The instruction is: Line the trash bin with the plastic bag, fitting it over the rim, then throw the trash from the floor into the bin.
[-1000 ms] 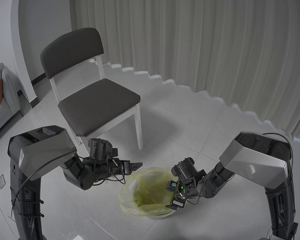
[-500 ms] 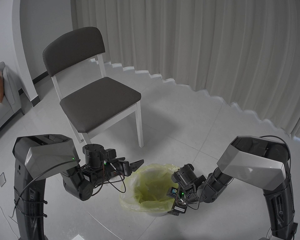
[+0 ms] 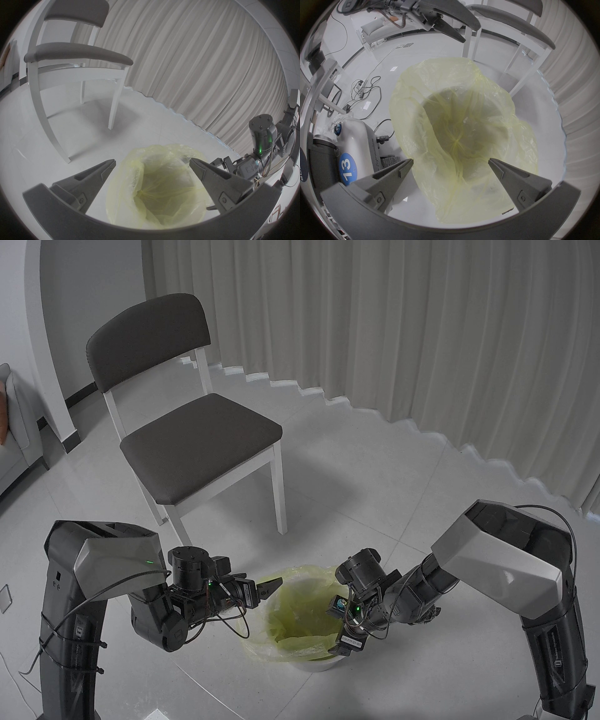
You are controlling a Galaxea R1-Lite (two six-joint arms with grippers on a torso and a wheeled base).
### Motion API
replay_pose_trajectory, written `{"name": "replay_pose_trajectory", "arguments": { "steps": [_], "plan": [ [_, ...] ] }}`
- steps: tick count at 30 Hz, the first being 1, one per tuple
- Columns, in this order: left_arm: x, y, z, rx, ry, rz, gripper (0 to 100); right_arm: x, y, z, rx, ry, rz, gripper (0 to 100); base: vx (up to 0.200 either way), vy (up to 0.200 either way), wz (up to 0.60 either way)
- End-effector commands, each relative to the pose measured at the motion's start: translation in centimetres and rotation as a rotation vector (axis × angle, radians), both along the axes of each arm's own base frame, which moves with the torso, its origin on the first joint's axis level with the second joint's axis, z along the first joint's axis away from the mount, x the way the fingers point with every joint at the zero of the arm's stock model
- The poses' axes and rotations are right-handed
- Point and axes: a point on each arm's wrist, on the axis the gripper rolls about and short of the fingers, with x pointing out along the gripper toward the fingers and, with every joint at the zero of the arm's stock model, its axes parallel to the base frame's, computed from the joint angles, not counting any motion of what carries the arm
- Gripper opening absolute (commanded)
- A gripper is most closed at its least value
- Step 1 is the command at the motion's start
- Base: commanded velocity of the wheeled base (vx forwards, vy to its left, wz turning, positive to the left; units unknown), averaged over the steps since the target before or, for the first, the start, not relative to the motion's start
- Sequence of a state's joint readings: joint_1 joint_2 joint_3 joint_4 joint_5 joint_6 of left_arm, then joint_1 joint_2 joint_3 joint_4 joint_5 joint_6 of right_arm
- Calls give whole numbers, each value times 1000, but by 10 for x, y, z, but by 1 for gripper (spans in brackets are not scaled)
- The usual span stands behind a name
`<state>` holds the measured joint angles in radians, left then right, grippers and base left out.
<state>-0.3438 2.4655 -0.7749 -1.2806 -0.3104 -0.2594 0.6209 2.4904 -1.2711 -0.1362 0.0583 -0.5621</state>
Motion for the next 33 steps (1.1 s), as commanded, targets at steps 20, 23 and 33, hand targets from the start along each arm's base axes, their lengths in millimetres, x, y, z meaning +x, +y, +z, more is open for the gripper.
{"name": "replay_pose_trajectory", "arguments": {
  "steps": [20,23,33],
  "plan": [
    [-7,2,-21,-4,-3,-3,100,-22,-2,5,-46,70,36,0,0,0,0],
    [-8,2,-21,-2,2,-6,100,-27,-3,8,-50,77,39,0,0,0,0],
    [-14,2,-21,2,14,-12,100,-62,-10,29,-50,113,83,0,0,0,0]
  ]
}}
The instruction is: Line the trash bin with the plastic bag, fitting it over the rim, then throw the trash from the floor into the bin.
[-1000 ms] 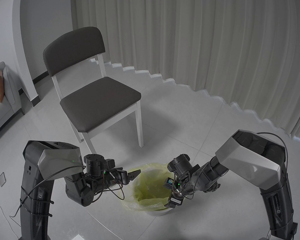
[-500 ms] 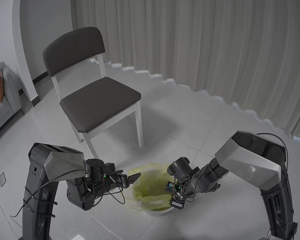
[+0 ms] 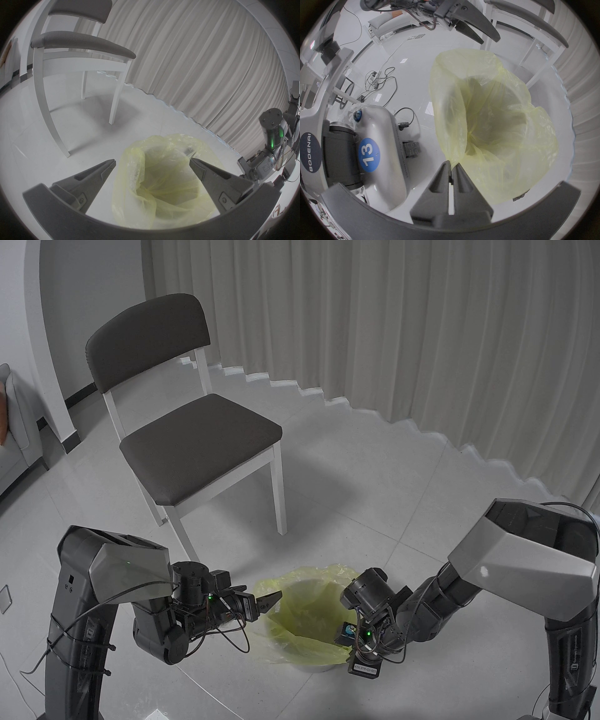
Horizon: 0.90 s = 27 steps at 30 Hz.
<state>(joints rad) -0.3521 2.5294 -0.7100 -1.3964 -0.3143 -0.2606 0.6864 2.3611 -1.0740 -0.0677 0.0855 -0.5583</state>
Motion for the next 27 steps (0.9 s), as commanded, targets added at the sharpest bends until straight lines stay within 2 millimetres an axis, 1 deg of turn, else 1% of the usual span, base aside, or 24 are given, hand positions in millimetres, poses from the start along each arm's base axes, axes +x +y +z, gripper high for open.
{"name": "replay_pose_trajectory", "arguments": {
  "steps": [1,7,10,12,16,18,22,23,27],
  "plan": [
    [-2,0,1,0,0,-2,100,-13,-6,15,6,-1,10,0,0,0,0],
    [-4,0,1,0,0,-4,100,-20,-9,10,-11,22,12,0,0,0,0],
    [-4,0,1,-2,-5,-4,100,-22,-3,8,-12,18,21,0,0,0,0],
    [-4,0,1,-2,-5,-4,100,-21,-1,1,-24,17,24,0,0,0,0],
    [-3,0,0,-2,-5,-2,100,-13,11,-5,-25,-37,21,0,0,0,0],
    [-3,0,1,-3,-7,-4,100,-14,15,-8,-35,-60,24,0,0,0,0],
    [-3,0,0,-2,-8,-4,100,-17,14,-7,-45,-53,28,0,0,0,0],
    [-3,0,0,-2,-8,-4,100,-18,14,-7,-45,-53,28,100,0,0,0],
    [-2,-1,0,-2,-9,-4,100,-19,13,-8,-44,-43,16,100,0,0,0]
  ]
}}
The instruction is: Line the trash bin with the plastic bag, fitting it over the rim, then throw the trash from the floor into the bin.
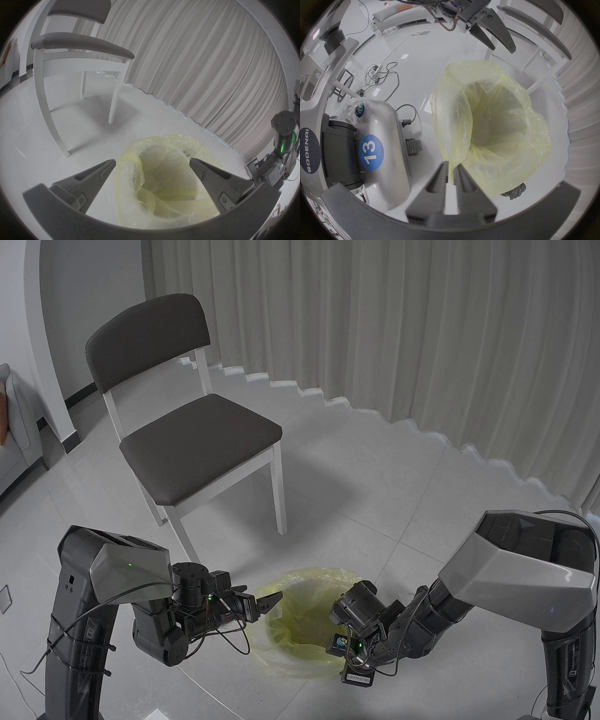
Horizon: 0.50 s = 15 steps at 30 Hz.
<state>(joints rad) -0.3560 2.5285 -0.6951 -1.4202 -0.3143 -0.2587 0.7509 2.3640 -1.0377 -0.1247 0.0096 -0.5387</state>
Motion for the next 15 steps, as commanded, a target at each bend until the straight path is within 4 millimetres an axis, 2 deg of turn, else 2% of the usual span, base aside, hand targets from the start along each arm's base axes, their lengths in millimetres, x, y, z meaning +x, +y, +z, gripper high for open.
{"name": "replay_pose_trajectory", "arguments": {
  "steps": [1,2,3,4,6,9,11,15],
  "plan": [
    [1,0,-1,0,1,2,100,-3,-2,-2,-3,11,-4,100,0,0,0],
    [1,0,-2,0,3,2,100,-4,-2,-1,-1,13,-6,100,0,0,0],
    [1,0,-2,0,1,2,100,-7,-4,11,17,3,-5,100,0,0,0],
    [1,0,-2,0,1,2,100,-7,-4,13,19,1,-5,100,0,0,0],
    [1,-1,-2,-1,0,0,100,-14,-8,28,39,-14,3,100,0,0,0],
    [2,-1,-2,-2,-1,2,100,-12,-12,51,97,-48,-16,100,0,0,0],
    [2,0,-1,-2,-1,4,100,10,-18,70,176,-86,-102,100,0,0,0],
    [1,0,1,6,16,5,100,45,-27,84,245,-132,-224,100,0,0,0]
  ]
}}
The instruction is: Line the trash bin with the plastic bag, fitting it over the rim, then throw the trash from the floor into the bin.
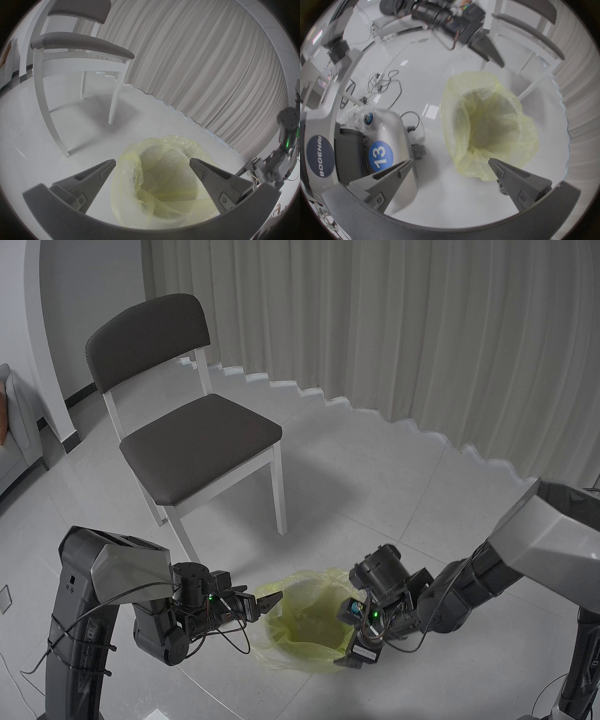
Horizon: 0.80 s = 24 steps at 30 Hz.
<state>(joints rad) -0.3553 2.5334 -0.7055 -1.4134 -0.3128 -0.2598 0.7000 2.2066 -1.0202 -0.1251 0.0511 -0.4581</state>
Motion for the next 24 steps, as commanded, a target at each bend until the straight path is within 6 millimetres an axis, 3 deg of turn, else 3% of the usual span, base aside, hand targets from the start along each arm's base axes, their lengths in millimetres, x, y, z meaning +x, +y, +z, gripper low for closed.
{"name": "replay_pose_trajectory", "arguments": {
  "steps": [1,7,11,18,24],
  "plan": [
    [-2,0,4,4,16,4,100,41,-15,29,102,-68,-145,100,0,0,0],
    [-5,2,21,-101,-20,35,100,51,-30,29,89,-19,-227,100,0,0,0],
    [-15,4,26,-113,-48,29,100,52,-40,43,115,-38,-268,100,0,0,0],
    [-37,1,40,-96,-34,-6,100,34,-50,51,141,22,-369,100,0,0,0],
    [-43,8,34,-74,1,18,100,36,-52,47,142,30,-391,100,-200,0,0]
  ]
}}
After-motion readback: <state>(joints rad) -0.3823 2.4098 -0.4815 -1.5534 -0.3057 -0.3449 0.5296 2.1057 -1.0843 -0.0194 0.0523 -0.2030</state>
